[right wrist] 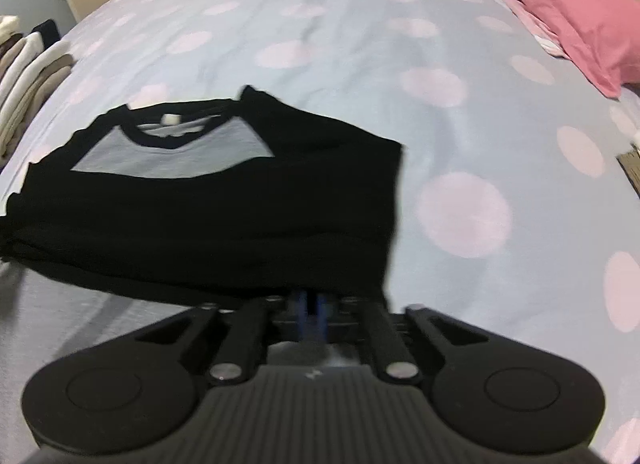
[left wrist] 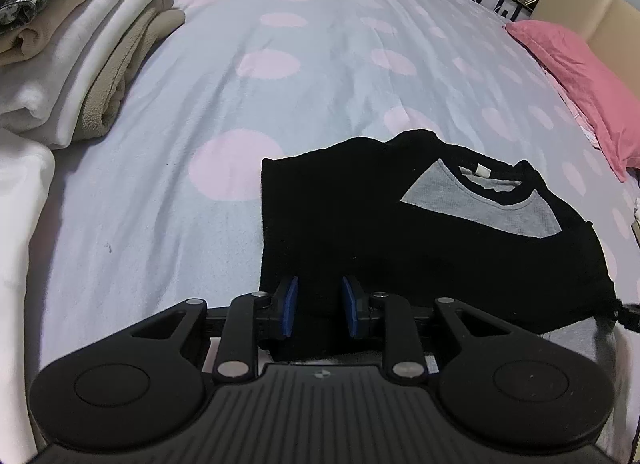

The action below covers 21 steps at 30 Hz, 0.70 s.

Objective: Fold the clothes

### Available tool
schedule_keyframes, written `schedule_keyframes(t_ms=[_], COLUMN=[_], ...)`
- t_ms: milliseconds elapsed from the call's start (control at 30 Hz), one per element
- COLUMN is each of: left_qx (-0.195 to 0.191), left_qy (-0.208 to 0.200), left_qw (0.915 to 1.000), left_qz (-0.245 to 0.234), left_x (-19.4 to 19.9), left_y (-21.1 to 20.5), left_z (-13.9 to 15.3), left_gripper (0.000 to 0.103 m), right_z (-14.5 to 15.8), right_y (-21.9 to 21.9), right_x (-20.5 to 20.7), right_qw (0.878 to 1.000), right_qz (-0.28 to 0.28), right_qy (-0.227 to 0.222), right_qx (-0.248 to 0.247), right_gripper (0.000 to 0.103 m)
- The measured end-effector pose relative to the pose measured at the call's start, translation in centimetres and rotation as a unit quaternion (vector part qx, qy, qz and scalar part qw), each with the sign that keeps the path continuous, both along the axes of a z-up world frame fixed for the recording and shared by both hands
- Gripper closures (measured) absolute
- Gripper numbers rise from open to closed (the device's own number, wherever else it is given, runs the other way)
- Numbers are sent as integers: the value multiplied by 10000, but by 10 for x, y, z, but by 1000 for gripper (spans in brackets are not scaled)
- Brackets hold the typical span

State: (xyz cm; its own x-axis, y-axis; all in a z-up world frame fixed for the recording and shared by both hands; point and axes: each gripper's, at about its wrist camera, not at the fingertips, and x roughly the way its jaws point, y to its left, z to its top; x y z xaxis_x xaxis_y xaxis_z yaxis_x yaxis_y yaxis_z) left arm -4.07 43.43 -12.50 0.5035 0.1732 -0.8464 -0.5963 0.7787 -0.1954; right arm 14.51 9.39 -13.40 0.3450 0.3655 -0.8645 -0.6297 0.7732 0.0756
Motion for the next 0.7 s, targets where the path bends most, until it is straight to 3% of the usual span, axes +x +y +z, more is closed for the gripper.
schedule_keyframes(t_ms=[167,267,333,400,467,567,667,700], left_qx=[-85,34,171,159,-23,-141,-25,6], left_qy=[-114,-355,-404,-389,-440,-383,-410,-425], left_qw=[9999,9991,9987,9987,9985,9984,9987,9987], left_qz=[69,228,252,271,337,398,301,290], left_x=[-3,-6,-4,2,7,15,19,20], left_y=[4,13,19,27,33,34,31,30], left_z=[6,19,24,22,16,6,2,1], left_gripper=[81,81,81,81,81,81,81,85], right_z=[22,35,44,53,62,48,29,25], right_y=[-5,-7,-9,-11,-12,-8,1,5], right_x=[10,15,19,23,27,49,65,67], right_qw=[9998,9993,9990,9985,9979,9945,9904,9908], right_qz=[-47,-71,-87,-103,-119,-538,-825,-802], right_qy=[14,20,24,27,31,293,554,525], right_qx=[218,356,448,540,632,845,959,959], right_gripper=[101,93,82,71,67,67,68,68])
